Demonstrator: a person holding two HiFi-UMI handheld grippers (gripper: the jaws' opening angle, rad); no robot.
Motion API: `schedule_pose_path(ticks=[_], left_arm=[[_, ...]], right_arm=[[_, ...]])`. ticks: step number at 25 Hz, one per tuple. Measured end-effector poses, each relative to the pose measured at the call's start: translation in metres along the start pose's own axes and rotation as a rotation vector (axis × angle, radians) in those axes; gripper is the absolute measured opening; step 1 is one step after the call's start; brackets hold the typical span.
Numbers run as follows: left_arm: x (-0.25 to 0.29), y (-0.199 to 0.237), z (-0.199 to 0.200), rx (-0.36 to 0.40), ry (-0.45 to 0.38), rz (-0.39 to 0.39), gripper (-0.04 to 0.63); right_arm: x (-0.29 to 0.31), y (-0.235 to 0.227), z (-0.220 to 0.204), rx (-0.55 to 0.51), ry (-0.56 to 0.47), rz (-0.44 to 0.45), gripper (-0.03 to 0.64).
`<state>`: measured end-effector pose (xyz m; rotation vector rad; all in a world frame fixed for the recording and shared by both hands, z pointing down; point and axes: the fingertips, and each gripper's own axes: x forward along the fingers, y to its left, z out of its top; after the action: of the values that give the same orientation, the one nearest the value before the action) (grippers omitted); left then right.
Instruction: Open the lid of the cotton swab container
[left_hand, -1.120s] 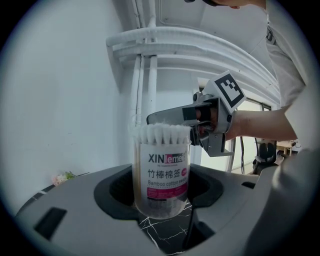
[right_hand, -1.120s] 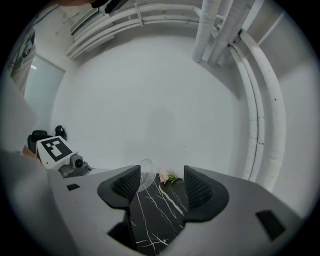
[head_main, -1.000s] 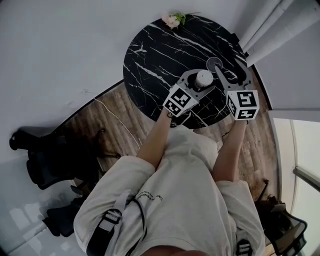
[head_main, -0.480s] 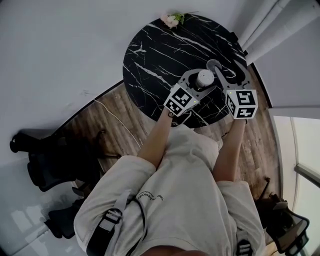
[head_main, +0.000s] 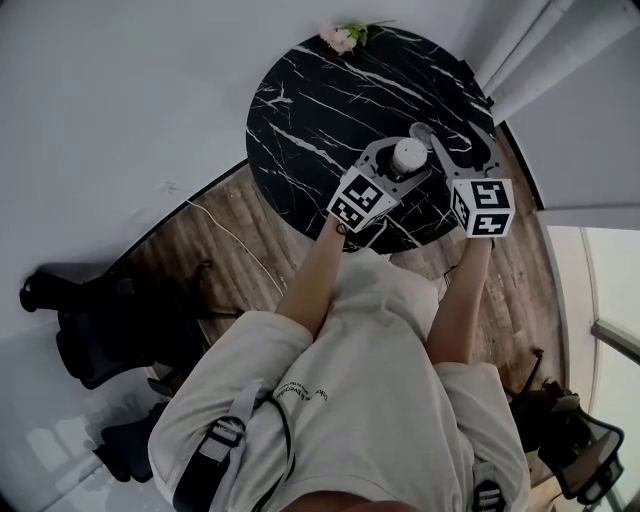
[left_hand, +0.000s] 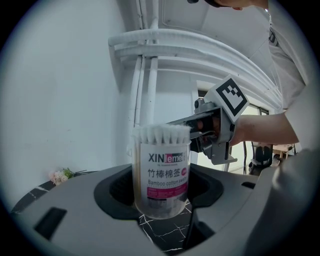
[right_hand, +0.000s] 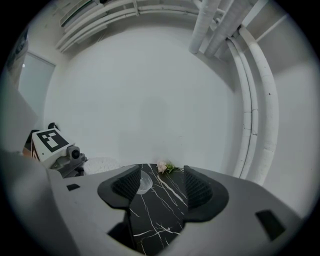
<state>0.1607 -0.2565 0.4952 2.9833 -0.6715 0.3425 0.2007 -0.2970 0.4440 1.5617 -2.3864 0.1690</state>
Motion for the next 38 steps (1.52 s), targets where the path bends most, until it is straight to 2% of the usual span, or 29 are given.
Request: schedule_pose_path(ticks=[9, 15, 20, 26, 32, 33, 35, 38], left_arm=[[-0.022, 0.010, 0.006, -0.008, -0.003, -0.021, 0.261], [-0.038, 0.019, 0.018, -0.016, -0.010, -0.025, 0.261], [-0.054, 0.036, 0.013, -0.016, -0.019, 0.024, 0.261], [-0.071, 0.056, 0.005, -0.022, -0.024, 0.075, 0.261], [-0.080, 0.067, 0.007, -0.027, -0.040, 0.131, 0.261], [-0.082, 0.068, 0.007, -0.029, -0.045, 0.137, 0.261], [-0.085, 0.070, 0.007, -0.039, -0.061, 0.141, 0.261], [-0.087, 0.073, 0.005, -0.052, -0.065, 0.152, 0.261]], right_arm=[[-0.002, 0.027, 0.016, 0.046, -0.032, -0.007, 0.295], [-0.008, 0.048, 0.032, 0.121, -0.089, -0.001, 0.295], [-0.009, 0.069, 0.028, 0.187, -0.145, 0.021, 0.295], [-0.007, 0.096, 0.021, 0.186, -0.148, 0.062, 0.295], [-0.008, 0.107, 0.026, 0.173, -0.161, 0.065, 0.293], [-0.008, 0.109, 0.027, 0.170, -0.164, 0.064, 0.280], [-0.008, 0.113, 0.030, 0.170, -0.178, 0.064, 0.187], [-0.008, 0.117, 0.032, 0.171, -0.190, 0.073, 0.161]])
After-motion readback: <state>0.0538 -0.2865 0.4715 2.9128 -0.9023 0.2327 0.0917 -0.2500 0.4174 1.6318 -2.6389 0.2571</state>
